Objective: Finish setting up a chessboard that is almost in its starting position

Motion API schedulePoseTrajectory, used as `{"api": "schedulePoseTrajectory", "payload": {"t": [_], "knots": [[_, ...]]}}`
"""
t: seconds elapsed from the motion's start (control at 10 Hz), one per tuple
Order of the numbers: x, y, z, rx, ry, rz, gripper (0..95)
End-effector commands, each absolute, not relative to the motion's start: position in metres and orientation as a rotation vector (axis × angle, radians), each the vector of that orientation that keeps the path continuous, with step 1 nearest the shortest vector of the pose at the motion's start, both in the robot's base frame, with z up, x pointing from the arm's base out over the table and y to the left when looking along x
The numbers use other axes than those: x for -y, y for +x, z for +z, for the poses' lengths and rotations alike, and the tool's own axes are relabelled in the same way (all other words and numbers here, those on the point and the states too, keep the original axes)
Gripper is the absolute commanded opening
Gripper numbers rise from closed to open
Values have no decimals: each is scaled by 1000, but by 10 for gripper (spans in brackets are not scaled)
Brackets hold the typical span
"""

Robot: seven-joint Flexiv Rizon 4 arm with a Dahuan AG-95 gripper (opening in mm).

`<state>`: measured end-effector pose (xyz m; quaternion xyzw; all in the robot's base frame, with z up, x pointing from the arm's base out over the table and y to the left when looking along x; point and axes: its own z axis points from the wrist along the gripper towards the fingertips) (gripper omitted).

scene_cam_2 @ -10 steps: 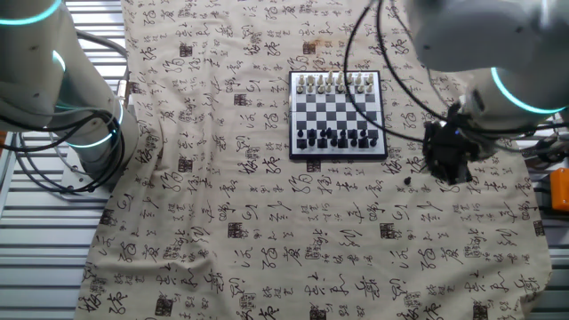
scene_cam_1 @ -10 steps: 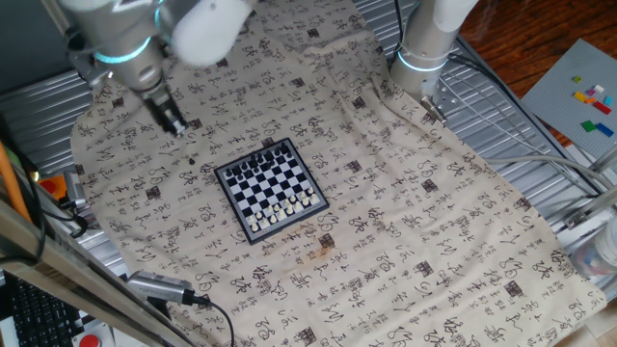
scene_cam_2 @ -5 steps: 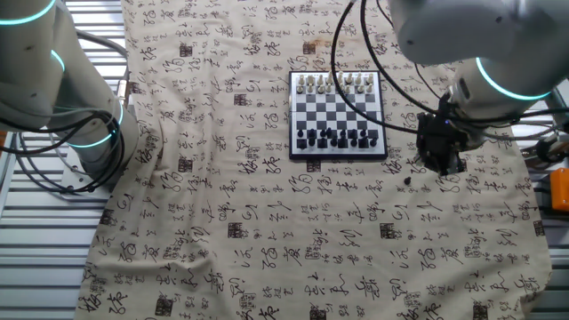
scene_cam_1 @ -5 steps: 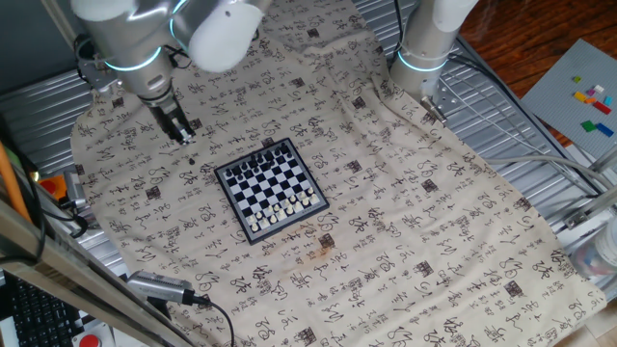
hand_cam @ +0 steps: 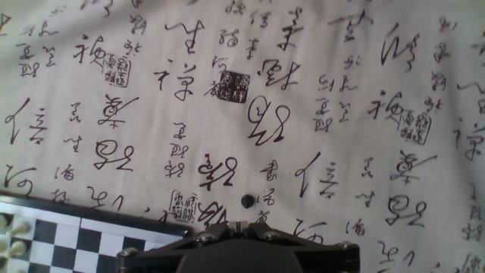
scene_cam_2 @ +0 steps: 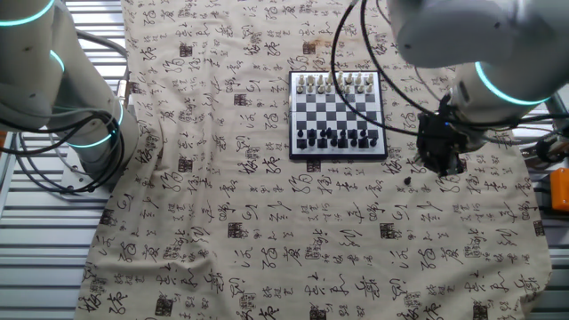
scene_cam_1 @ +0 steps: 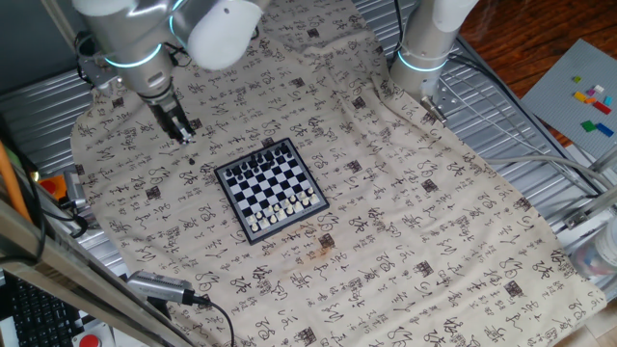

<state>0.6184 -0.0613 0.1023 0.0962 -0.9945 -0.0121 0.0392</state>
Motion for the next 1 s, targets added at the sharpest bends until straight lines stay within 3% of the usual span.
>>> {"api": "schedulePoseTrajectory", "payload": {"t": [0.1, 0.3, 0.6, 0.7, 1.0], "knots": [[62, 621, 101, 3029, 283, -17, 0], [63, 623, 95, 3031, 300, -22, 380], [66, 630, 72, 3030, 314, -25, 380], [66, 631, 65, 3031, 314, -26, 190], [69, 632, 48, 3034, 319, -26, 190]]}}
